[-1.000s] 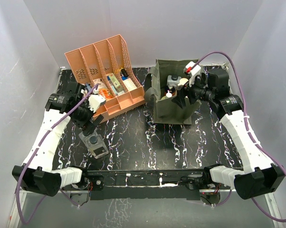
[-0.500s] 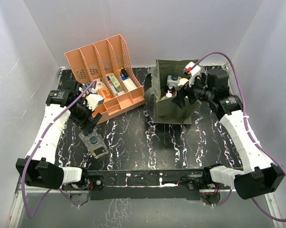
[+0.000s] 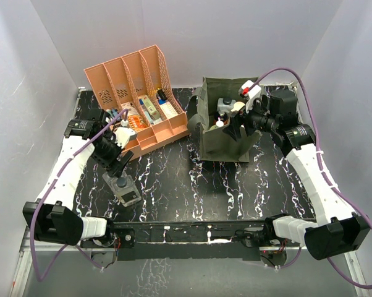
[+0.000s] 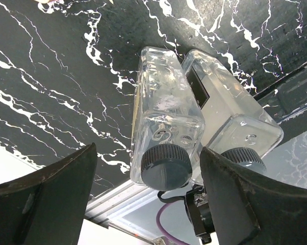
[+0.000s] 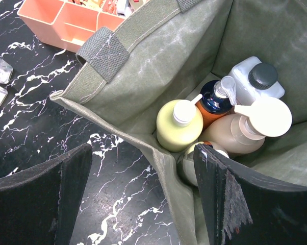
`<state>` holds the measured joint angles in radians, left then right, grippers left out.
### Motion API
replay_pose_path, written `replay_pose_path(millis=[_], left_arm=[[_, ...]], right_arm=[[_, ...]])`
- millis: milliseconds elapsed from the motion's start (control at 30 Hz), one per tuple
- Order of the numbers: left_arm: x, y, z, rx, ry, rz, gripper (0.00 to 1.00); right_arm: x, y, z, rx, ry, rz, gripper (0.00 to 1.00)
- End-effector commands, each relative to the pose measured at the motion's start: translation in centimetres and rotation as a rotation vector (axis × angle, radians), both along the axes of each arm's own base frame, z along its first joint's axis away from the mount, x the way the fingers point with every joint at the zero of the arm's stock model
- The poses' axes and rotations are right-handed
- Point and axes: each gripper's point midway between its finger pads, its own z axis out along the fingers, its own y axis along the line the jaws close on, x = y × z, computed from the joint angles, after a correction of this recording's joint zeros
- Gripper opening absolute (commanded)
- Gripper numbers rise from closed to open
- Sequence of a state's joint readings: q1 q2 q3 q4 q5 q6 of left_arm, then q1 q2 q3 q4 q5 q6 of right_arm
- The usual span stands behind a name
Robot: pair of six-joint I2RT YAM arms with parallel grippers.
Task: Place the personal care products into the canvas bag
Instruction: Pick up the care product from the center of the board.
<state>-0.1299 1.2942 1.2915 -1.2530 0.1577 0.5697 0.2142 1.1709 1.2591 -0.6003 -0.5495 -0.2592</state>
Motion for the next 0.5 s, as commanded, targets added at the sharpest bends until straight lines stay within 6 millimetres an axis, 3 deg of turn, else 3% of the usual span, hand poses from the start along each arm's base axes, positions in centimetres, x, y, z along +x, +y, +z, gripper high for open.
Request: replay_pose_path(millis=[0,467], left_arm=[[-0.6,0.2,-0.5,0.003,0.019,0.0,0.78],[-2.5,1.2,-2.3,0.051,0.085,-0.007,0.71]], right_arm=[[0.0,0.3,1.3,0.026,-0.06,0.008,0.82],[0.1,0.6,1.4,0.042,-0.054,0.015,0.83]])
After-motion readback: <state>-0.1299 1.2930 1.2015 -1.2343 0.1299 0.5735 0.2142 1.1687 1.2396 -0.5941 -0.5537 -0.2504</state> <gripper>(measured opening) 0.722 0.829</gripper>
